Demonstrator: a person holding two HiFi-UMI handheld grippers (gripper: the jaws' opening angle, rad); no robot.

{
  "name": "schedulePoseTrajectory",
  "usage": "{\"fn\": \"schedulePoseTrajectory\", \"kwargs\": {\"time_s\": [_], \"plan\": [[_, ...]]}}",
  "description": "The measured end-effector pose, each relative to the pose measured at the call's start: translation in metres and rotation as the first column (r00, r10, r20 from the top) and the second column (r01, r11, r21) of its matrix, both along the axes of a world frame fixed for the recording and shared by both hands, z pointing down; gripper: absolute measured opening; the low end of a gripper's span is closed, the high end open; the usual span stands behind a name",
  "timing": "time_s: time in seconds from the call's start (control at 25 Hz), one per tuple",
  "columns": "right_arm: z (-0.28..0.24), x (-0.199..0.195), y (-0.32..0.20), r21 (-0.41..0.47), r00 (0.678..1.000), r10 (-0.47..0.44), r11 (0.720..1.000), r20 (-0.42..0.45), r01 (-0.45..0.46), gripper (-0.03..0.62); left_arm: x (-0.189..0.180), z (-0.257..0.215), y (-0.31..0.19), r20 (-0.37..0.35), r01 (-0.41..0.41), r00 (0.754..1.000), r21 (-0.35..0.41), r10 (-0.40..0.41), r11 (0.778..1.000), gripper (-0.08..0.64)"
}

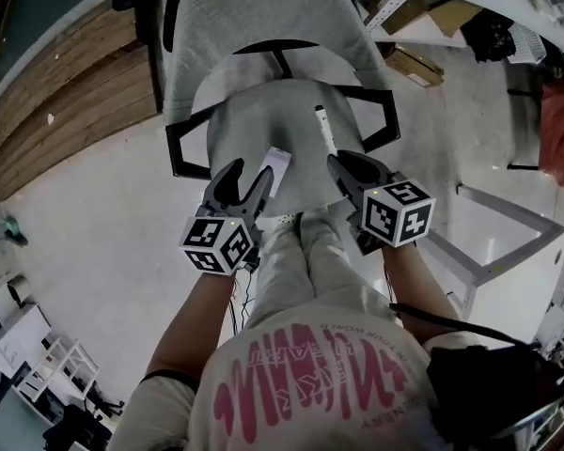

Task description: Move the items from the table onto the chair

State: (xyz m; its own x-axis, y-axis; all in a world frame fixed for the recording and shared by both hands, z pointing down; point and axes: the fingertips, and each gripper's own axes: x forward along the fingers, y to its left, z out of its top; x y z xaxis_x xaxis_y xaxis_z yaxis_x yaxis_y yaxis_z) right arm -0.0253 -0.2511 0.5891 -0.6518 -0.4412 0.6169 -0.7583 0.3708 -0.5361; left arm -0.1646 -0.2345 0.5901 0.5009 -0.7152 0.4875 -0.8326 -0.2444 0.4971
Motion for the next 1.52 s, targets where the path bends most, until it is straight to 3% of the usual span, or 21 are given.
{"fn": "schedulePoseTrajectory", "kwargs": {"time_s": [0.16,0.24,0.36,0.68,0.84,1.16,1.52], "plan": [[-0.069,0.001,-0.011,0.138,0.999,-0.012,0.99,0.044,0.006,0.075,-0.005,-0.072,-0.012,-0.048,0.002,0.999,0.129,0.004,0.992,0.204],[-0.101,0.001,-0.016,0.201,0.998,-0.004,0.98,0.063,-0.009,0.075,-0.009,-0.102,-0.014,-0.062,0.009,0.998,0.173,0.002,0.985,0.136],[-0.139,0.0,-0.02,0.27,0.996,0.004,0.962,0.087,-0.028,0.075,-0.017,-0.133,-0.015,-0.062,0.03,0.998,0.197,-0.018,0.98,0.049],[-0.182,0.003,-0.026,0.39,0.998,-0.018,0.921,0.056,-0.005,0.075,-0.015,-0.158,-0.019,-0.019,-0.004,1.0,0.246,0.009,0.969,0.011],[-0.191,0.002,-0.027,0.405,0.999,-0.024,0.914,0.044,0.004,0.075,-0.02,-0.168,-0.022,-0.045,0.03,0.999,0.261,-0.019,0.965,0.011],[-0.188,0.001,-0.036,0.403,0.998,-0.048,0.915,0.039,0.028,0.075,-0.027,-0.17,-0.029,-0.026,0.064,0.998,0.27,-0.059,0.961,0.011],[-0.121,-0.007,-0.05,0.23,0.997,-0.074,0.971,0.029,0.066,0.075,-0.056,-0.157,-0.02,0.047,0.156,0.984,0.21,-0.169,0.965,0.011]]}}
